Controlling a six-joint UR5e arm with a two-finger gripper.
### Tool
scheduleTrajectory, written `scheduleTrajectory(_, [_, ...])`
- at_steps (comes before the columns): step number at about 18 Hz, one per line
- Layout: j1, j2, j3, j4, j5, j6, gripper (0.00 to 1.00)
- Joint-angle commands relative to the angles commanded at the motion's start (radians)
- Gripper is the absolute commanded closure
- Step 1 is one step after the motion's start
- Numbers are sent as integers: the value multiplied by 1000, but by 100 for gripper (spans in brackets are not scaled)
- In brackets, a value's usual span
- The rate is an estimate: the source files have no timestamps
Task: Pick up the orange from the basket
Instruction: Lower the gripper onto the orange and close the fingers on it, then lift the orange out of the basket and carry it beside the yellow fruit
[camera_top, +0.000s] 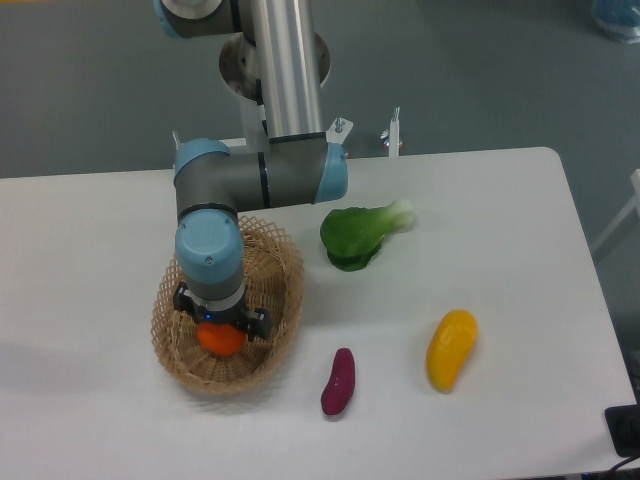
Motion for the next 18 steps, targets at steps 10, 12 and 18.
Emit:
scheduleTrajectory(10, [11, 28, 41, 0, -11, -37, 52])
scheduleTrajectory(12, [43, 43, 61, 0, -12, -32, 51])
scheduleTrajectory(18, [175, 54, 127, 6, 6, 9, 51])
